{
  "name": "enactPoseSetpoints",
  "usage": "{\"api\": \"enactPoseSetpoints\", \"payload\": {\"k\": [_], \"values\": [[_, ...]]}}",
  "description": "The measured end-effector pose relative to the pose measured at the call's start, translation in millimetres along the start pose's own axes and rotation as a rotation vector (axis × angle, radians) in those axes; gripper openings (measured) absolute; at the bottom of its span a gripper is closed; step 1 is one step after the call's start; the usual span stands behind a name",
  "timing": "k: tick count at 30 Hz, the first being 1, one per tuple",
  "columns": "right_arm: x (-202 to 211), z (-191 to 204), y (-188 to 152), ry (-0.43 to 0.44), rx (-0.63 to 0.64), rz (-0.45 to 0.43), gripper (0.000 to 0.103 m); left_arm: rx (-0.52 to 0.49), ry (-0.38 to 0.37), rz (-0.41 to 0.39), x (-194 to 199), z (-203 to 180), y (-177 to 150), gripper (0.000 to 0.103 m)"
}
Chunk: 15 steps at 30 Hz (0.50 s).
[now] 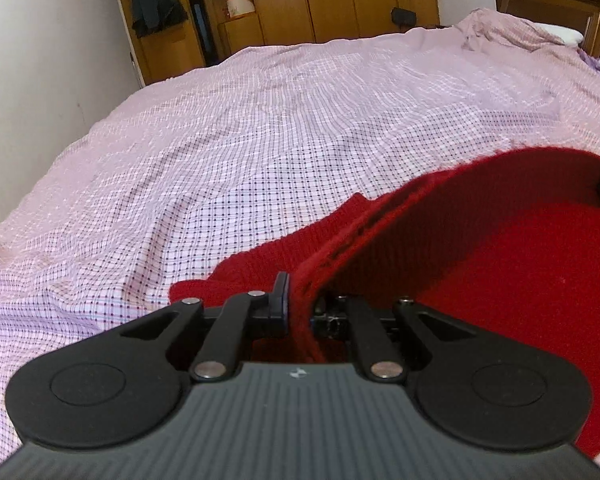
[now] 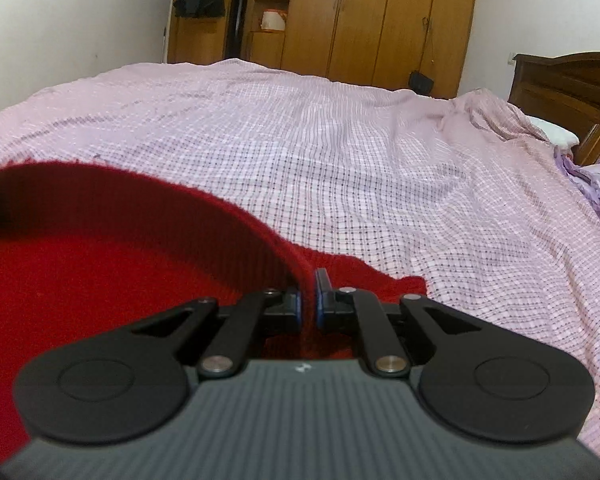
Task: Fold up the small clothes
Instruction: 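Fold the lifted hem over onto the collar and open both grippers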
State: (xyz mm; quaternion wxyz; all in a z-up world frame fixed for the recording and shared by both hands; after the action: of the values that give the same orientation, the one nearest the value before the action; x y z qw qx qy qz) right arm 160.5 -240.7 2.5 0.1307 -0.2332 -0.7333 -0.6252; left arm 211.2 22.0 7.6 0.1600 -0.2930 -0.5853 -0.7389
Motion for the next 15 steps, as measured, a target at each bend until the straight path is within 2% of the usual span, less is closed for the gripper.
{"api": "enactPoseSetpoints", "payload": {"k": [4, 6, 7, 8, 9, 11, 15], "values": [[3.3, 3.9, 2.5, -0.006, 0.020, 0.001, 0.011, -0.013, -0.009, -0.003, 6.6, -1.1, 1.0, 0.010], [8.2, 0.4, 5.1, 0.005, -0.001, 0.003, 0.013, -0.004, -0.019, -0.005, 15.2, 0.1, 3.4, 0.021], [11.1, -2.7, 7.2, 0.014, -0.016, -0.002, 0.020, 0.003, -0.026, -0.008, 21.4, 1.4, 5.1, 0.025], [15.0, -6.5, 9.3, 0.024, -0.032, -0.008, 0.027, 0.009, -0.029, -0.014, 26.1, 3.0, 6.6, 0.033], [18.7, -8.9, 10.2, 0.031, -0.043, -0.014, 0.030, 0.014, -0.029, -0.024, 33.9, 3.9, 8.2, 0.042], [27.9, -14.4, 13.9, 0.035, -0.056, -0.032, 0.040, 0.015, -0.025, -0.052, 48.8, 6.8, 11.8, 0.050], [49.4, -24.6, 16.9, 0.022, -0.096, -0.073, 0.043, 0.022, -0.020, -0.098, 76.4, 12.1, 16.8, 0.054]]}}
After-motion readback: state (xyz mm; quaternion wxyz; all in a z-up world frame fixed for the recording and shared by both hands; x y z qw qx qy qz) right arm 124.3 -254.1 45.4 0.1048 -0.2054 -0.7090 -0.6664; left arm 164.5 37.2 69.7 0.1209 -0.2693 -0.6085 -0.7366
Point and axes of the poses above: each gripper's, at about its wrist camera, not at the fingertips, and x roughly against the way its jaws point, z to its left, y to its top, the point moved 2 cm from there along -x, roughly the way its jaws point, and after that the axes turned 5 degrees about -y, right-handed, at the moved point
